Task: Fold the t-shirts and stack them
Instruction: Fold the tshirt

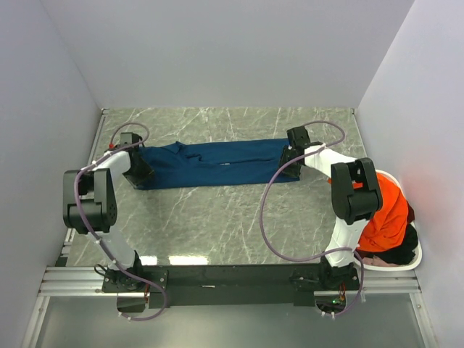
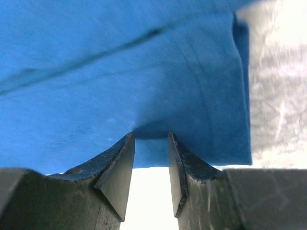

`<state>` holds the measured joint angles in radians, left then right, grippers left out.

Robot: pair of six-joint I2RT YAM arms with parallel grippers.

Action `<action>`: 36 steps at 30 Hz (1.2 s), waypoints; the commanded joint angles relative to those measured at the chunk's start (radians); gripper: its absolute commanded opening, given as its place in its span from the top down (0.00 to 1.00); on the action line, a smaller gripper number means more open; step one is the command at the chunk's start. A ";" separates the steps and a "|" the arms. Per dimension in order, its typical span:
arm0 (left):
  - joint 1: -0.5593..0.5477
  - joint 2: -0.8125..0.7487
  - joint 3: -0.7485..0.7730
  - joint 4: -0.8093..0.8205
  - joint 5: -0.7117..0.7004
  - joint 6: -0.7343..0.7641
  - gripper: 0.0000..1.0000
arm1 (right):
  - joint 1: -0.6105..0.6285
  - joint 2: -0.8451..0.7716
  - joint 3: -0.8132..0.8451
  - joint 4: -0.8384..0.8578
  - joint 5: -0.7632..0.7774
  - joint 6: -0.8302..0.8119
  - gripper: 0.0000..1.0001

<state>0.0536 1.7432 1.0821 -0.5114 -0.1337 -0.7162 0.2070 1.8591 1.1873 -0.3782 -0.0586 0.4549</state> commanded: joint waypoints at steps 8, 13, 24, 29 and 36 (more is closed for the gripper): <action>0.172 0.033 -0.057 -0.002 -0.013 0.040 0.55 | 0.038 -0.032 -0.058 -0.182 0.020 -0.016 0.61; 0.192 0.094 0.040 -0.042 -0.053 0.055 0.54 | 0.192 -0.179 -0.248 -0.228 -0.017 -0.004 0.61; 0.131 0.378 0.458 -0.142 0.002 0.078 0.39 | 0.690 -0.399 -0.473 -0.275 -0.234 0.134 0.58; 0.055 0.392 0.622 -0.187 -0.018 0.092 0.18 | 0.701 -0.472 -0.332 -0.352 -0.120 0.030 0.49; 0.034 0.196 0.567 -0.170 -0.099 0.078 0.03 | 0.557 -0.442 -0.186 -0.403 0.020 -0.139 0.49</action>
<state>0.0811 2.0823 1.6558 -0.6819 -0.1703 -0.6395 0.8246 1.4220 0.9493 -0.7452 -0.1215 0.4129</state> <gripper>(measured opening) 0.966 0.513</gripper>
